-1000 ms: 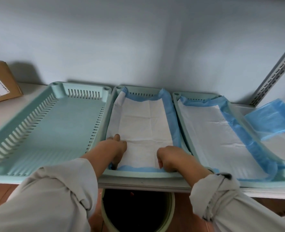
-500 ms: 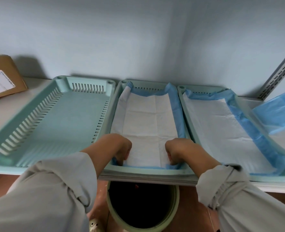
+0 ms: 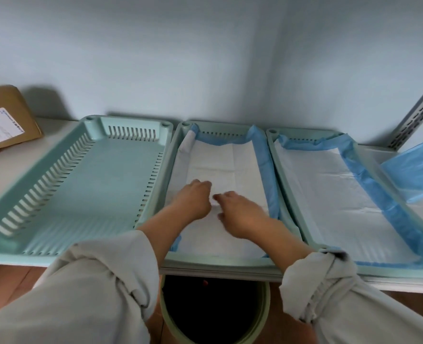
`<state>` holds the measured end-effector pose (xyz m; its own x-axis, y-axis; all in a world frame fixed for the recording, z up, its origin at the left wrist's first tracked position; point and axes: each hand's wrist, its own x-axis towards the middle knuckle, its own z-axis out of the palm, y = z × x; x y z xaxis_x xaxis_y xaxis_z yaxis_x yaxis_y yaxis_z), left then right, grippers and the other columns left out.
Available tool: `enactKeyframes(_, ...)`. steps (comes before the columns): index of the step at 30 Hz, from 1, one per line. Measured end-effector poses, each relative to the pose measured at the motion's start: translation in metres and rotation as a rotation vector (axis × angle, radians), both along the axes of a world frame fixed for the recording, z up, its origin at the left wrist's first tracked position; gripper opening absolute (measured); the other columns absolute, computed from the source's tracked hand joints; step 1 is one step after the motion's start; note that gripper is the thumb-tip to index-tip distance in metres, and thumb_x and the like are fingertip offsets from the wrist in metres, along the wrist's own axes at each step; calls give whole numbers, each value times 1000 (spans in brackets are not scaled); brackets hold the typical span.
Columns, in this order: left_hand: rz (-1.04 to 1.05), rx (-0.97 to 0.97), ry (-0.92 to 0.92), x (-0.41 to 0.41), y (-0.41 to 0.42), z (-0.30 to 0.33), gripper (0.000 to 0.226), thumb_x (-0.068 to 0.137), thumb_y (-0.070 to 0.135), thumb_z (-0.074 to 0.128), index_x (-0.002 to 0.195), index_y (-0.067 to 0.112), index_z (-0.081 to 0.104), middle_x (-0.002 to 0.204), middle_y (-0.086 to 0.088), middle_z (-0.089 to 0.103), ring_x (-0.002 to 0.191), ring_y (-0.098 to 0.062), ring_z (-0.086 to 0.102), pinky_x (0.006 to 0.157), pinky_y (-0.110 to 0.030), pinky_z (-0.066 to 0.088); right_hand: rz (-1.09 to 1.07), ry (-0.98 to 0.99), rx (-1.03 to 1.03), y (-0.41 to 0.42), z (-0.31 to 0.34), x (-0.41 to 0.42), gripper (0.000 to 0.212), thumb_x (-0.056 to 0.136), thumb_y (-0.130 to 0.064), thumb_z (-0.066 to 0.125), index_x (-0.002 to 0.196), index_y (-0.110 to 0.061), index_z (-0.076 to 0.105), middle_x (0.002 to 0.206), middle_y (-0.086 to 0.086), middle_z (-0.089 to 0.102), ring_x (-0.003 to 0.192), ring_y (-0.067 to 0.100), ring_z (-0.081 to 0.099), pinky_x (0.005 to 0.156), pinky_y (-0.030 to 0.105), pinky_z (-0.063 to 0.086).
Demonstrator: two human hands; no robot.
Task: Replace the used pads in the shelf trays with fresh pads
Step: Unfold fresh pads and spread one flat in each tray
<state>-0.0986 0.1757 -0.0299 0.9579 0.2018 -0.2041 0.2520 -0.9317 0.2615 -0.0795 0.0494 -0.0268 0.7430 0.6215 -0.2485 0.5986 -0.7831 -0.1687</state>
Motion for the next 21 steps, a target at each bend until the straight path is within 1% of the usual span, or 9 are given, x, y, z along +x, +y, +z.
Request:
enactKeyframes(1, 23, -42, 24, 5, -3, -8, 48, 96, 15, 42, 143, 9, 33, 149, -14, 32, 137, -30, 33, 113, -39, 31, 25, 96, 16, 7, -9, -1, 59, 99, -27, 43, 151, -19, 17, 157, 11, 17, 143, 30, 23, 114, 44, 27)
enactKeyframes(2, 57, -60, 79, 8, -4, -16, 53, 97, 20, 41, 147, 10, 26, 153, -13, 23, 143, -30, 22, 116, -42, 25, 41, 181, -29, 9, -17, 0, 65, 99, -33, 42, 153, -22, 7, 161, 8, 3, 147, 28, 8, 118, 47, 18)
enactKeyframes(4, 132, -59, 200, 7, 2, -29, 67, 98, 33, 40, 152, 12, 6, 160, -9, -2, 148, -30, -2, 120, -44, 8, 12, 223, -166, 1, -29, 8, 74, 97, -49, 38, 152, -30, -7, 159, 1, -17, 148, 25, -12, 118, 53, 7)
enactKeyframes(6, 175, -69, 236, 3, 12, -38, 82, 97, 43, 42, 152, 9, -9, 158, -11, -19, 147, -28, -15, 120, -38, -2, -131, 202, -225, -16, -34, 21, 78, 95, -56, 33, 150, -28, -15, 157, 1, -26, 146, 29, -18, 117, 55, 4)
enactKeyframes(8, 207, -72, 221, -1, 13, -42, 87, 96, 46, 42, 151, 6, -13, 157, -13, -22, 147, -27, -17, 120, -35, -3, -279, 237, -202, -29, -36, 27, 80, 97, -56, 31, 150, -20, -18, 155, 9, -29, 145, 33, -20, 119, 49, 4)
enactKeyframes(11, 232, -95, 233, 2, 6, -36, 88, 96, 46, 43, 150, 4, -13, 157, -14, -22, 147, -28, -17, 120, -38, -3, -313, 240, -190, -31, -33, 25, 77, 100, -48, 29, 149, -13, -18, 154, 14, -29, 145, 33, -19, 120, 46, 3)
enactKeyframes(14, 247, -109, 223, 19, 5, -22, 79, 98, 36, 42, 151, 4, -7, 158, -15, -15, 147, -31, -12, 120, -41, 1, -204, 172, -204, -23, -24, 29, 68, 102, -38, 27, 151, -15, -15, 157, 12, -24, 147, 30, -15, 119, 48, 3)
enactKeyframes(18, 180, -215, -19, 56, 9, -3, 62, 98, 13, 41, 151, 3, 10, 159, -13, 11, 147, -26, 11, 119, -36, 16, -38, 62, -154, 8, -9, 52, 65, 101, -23, 33, 152, -18, -8, 159, 10, -16, 148, 27, -11, 121, 46, 7)
enactKeyframes(21, 71, -184, -47, 82, 13, 2, 54, 96, 10, 43, 147, 3, 25, 153, -13, 28, 143, -25, 25, 115, -34, 24, 30, 35, -111, 37, -15, 75, 61, 101, -21, 31, 153, -14, -1, 160, 9, -12, 148, 26, -9, 121, 44, 7)
